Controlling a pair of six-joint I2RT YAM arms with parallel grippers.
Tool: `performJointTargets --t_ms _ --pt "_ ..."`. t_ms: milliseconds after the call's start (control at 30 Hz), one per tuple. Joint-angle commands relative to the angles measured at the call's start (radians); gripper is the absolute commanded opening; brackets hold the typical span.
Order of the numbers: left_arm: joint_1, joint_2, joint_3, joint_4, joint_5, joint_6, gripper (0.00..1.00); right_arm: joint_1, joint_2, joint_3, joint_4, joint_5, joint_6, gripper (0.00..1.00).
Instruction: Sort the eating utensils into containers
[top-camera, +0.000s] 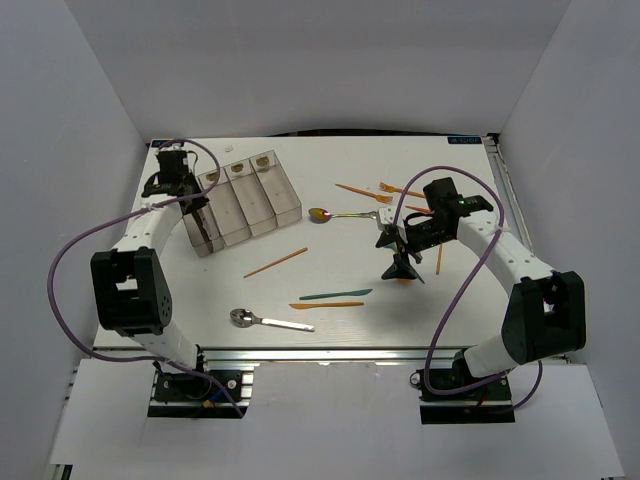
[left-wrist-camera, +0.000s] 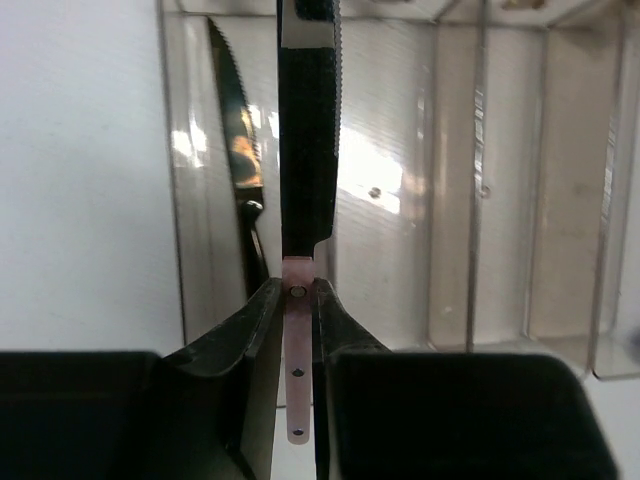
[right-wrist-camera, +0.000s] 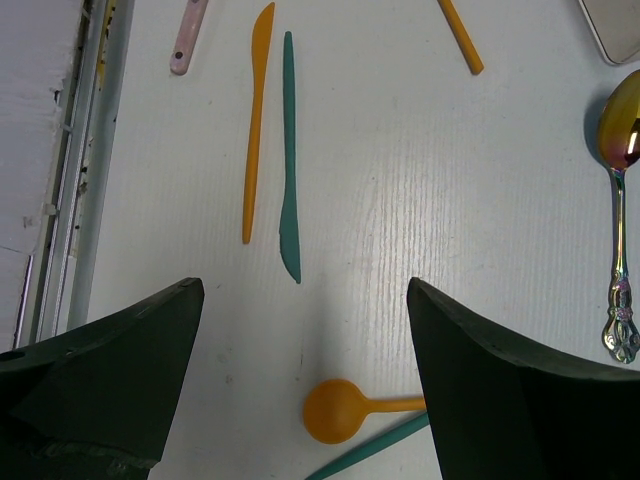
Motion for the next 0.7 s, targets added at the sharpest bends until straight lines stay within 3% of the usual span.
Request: performJointTargets --t_ms 0,533,633,667 --pt "0.024 -0.005 0.047 0.007 -0.058 -0.034 0.00 -0.009 -0.024 -0.007 0.012 -0.027 -0.002 0.89" --pt "0.039 0.104 0.036 0.014 0.001 -0.127 0.01 -0.014 -0.010 -0.005 0.017 -0.034 -0.001 0.89" --pt "0.039 0.107 0.024 0.013 0.021 -0.155 0.09 -0.016 -0.010 -0.005 0.015 -0.033 0.001 0.89" --pt "0.039 0.104 0.021 0.014 0.028 -0.161 0.23 -0.016 -0.010 -0.004 0.015 -0.034 0.000 0.89"
